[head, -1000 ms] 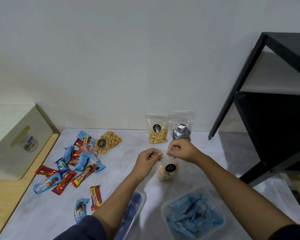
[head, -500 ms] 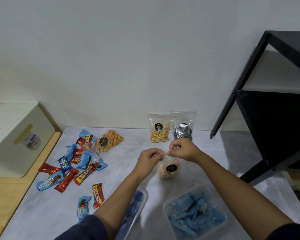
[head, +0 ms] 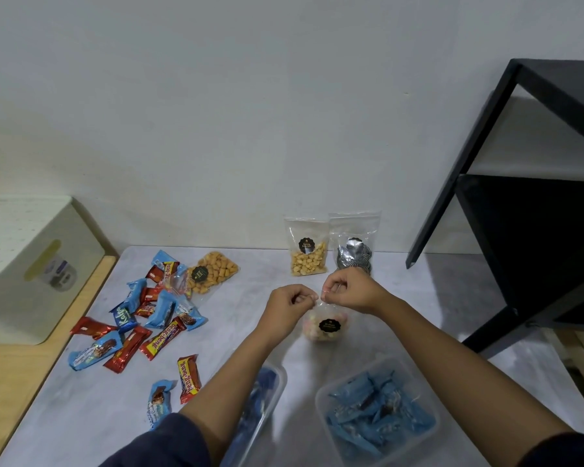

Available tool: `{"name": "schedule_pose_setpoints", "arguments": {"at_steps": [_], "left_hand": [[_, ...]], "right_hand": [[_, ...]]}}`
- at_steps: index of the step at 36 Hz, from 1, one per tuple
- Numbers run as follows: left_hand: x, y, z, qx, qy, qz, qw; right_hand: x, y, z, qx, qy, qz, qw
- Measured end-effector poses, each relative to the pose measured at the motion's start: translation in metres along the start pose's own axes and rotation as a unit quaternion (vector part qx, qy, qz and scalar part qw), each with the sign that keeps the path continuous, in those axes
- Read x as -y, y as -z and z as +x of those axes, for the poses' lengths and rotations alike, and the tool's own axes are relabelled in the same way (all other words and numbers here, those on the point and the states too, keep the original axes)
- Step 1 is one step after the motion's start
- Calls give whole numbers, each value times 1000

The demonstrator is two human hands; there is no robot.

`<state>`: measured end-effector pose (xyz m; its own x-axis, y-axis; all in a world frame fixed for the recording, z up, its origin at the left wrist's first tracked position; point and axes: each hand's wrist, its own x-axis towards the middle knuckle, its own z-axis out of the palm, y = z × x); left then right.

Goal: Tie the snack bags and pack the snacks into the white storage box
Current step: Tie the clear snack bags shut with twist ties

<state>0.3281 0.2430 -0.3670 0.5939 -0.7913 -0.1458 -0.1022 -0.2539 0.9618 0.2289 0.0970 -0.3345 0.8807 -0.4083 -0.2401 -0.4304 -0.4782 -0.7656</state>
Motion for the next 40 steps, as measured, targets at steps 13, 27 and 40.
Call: {"name": "schedule_pose_setpoints", "arguments": {"at_steps": [13,27,40], "left_hand": [[0,6,-2,0,-15,21,1000],[2,12,2,-20,-12,-5,1000],[6,11,6,21,-12,4,1000]], "right_hand": [[12,-7,-3,-32,-25,-110,993],[2,9,-4,-6,-48,-28,998],[5,0,-8,-14,-28,-49,998]]}}
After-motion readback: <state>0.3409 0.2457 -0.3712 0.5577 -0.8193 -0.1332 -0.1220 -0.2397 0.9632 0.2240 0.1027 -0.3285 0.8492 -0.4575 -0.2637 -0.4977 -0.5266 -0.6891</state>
